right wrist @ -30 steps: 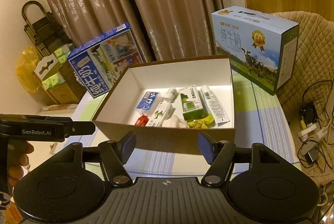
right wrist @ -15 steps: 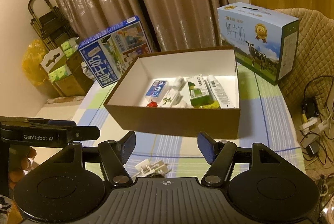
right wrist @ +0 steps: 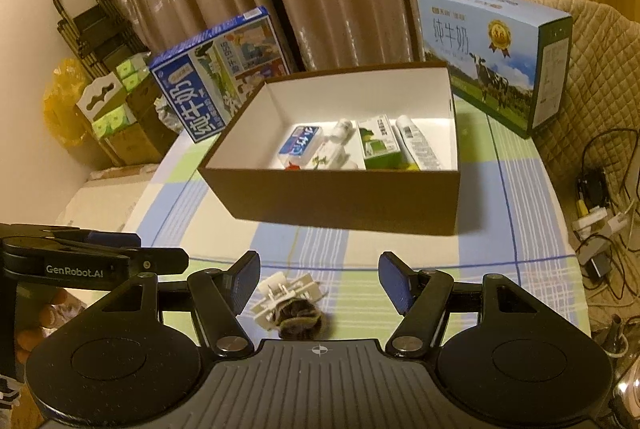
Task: Organize objects
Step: 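Withdraw both tools from the box back over the clip rack and scrunchie, then grasp the brown scrunchie with the right gripper while the left gripper grasps the white clip rack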
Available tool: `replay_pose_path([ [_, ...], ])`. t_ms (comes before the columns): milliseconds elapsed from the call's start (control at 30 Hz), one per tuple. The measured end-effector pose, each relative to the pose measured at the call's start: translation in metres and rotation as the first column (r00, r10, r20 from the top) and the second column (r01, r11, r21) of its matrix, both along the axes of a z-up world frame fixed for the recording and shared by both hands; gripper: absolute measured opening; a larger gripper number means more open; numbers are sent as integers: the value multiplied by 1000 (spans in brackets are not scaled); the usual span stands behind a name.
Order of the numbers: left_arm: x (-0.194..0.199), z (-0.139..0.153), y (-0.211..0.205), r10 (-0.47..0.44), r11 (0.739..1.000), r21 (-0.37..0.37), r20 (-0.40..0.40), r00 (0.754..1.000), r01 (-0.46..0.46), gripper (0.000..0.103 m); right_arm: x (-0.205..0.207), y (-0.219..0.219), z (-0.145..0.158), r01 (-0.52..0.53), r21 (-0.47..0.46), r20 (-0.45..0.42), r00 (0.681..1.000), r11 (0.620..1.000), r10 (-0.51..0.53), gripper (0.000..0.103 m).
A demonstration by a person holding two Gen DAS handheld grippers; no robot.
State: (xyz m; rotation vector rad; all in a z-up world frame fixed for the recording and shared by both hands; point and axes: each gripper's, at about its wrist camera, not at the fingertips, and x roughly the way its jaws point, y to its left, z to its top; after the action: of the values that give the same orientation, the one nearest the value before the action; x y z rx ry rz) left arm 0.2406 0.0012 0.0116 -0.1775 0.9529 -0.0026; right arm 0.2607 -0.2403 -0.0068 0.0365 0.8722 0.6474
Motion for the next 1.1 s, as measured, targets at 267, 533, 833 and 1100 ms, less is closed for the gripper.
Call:
replay_pose_path([
  [267, -9, -10, 2, 13, 1000, 9, -33, 999, -12, 82, -8, 1, -10, -13, -16, -29, 1000, 1000, 13, 63],
  [533, -14, -14, 3, 27, 1000, 14, -53, 998, -26, 82, -12, 6, -17, -33, -25, -50, 998, 999, 32, 63],
  [833, -18, -20, 7, 41, 999, 18, -68, 997, -40, 83, -15, 18, -29, -68, -49, -75, 995, 996, 65, 63],
  [1100, -19, -26, 10, 54, 998, 24, -83, 995, -52, 83, -18, 26, -40, -91, -68, -97, 992, 994, 84, 63],
])
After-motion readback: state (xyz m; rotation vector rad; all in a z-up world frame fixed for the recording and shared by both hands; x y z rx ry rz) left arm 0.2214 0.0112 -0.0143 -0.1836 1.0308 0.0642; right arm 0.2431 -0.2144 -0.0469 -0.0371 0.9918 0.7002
